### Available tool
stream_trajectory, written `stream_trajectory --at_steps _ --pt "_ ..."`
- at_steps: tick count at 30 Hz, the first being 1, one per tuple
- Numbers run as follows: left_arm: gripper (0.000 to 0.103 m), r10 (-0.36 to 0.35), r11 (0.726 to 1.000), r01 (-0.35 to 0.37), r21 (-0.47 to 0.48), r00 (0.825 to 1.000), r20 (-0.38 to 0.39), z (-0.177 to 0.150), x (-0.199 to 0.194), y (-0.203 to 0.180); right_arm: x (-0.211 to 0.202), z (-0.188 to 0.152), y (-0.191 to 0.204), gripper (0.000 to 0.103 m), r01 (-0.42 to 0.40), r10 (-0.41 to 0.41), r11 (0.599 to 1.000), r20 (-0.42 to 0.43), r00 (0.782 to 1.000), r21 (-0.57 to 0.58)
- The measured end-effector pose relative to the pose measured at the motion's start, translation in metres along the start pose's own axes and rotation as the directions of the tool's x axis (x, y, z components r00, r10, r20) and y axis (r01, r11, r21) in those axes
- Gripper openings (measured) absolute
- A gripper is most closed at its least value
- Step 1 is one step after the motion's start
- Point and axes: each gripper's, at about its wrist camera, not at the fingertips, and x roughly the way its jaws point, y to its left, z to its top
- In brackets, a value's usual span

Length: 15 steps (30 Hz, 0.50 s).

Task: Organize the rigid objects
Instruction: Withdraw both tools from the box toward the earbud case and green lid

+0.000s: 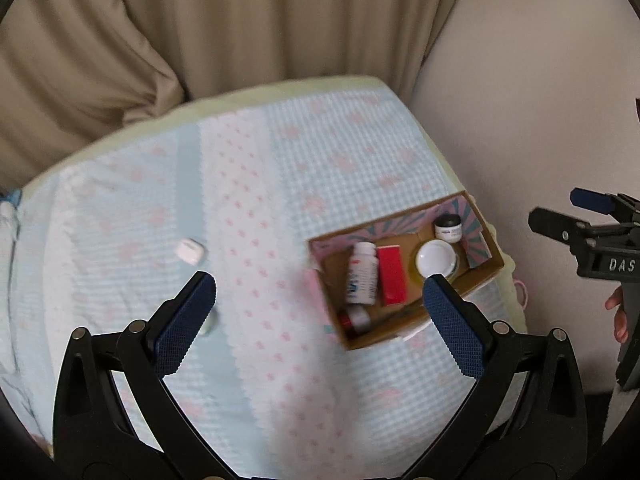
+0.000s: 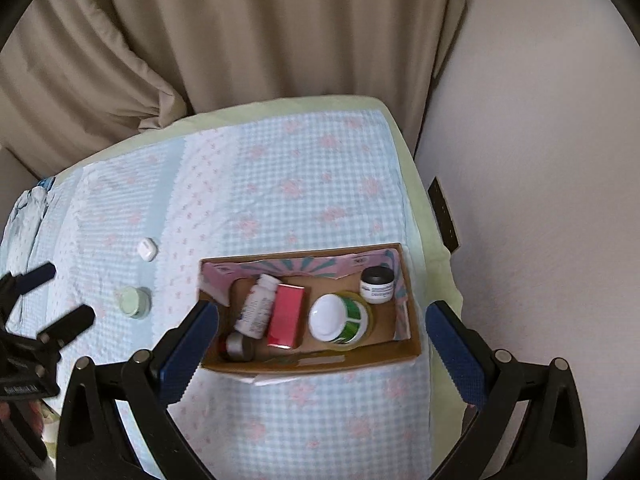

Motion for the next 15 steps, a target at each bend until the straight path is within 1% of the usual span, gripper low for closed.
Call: stream_trajectory --at_steps 2,6,8,9,10,12,14,15 --pt "0.103 -0.005 1.000 0.005 0.016 0.999 0.034 -0.006 -0.020 0.019 -0.014 -0.008 0.019 0.103 0.013 -0.013 1.000 0.020 1.000 -0.017" --pt "0.103 -0.018 0.999 0.015 0.050 0.998 0.056 -0.021 -0.046 0.055 -0.040 -0.025 0.065 0.103 0.039 -0.037 0.998 0.045 0.998 -0.051" --pt "0.103 -0.027 0.996 0.021 0.085 0.996 0.081 -0.030 -0.061 0.076 -0.049 -0.034 0.087 0.103 0.064 -0.060 0.996 0.062 0.996 -0.066" --pt "0.103 -0.019 0.995 0.010 0.096 0.996 0.090 -0.033 -0.066 0.084 -0.056 -0.040 0.104 0.103 0.096 -0.090 0.992 0.081 0.993 -0.077" --pt "0.103 -0.002 0.994 -0.008 0.109 0.995 0.097 -0.037 -0.072 0.095 -0.059 -0.045 0.116 0.103 0.111 -0.103 0.991 0.092 0.990 -0.080" --pt "0.103 0.006 0.992 -0.017 0.123 0.996 0.090 -0.044 -0.080 0.116 -0.063 -0.054 0.139 0.103 0.101 -0.094 0.993 0.098 0.991 -0.067" --pt "0.103 -0.024 0.993 0.016 0.120 0.998 0.065 -0.050 -0.085 0.140 -0.065 -0.059 0.156 0.103 0.076 -0.071 0.996 0.095 0.993 -0.047" --pt "0.103 -0.050 0.992 0.042 0.116 0.997 0.066 -0.054 -0.089 0.155 -0.065 -0.063 0.167 0.103 0.068 -0.064 0.997 0.095 0.993 -0.036"
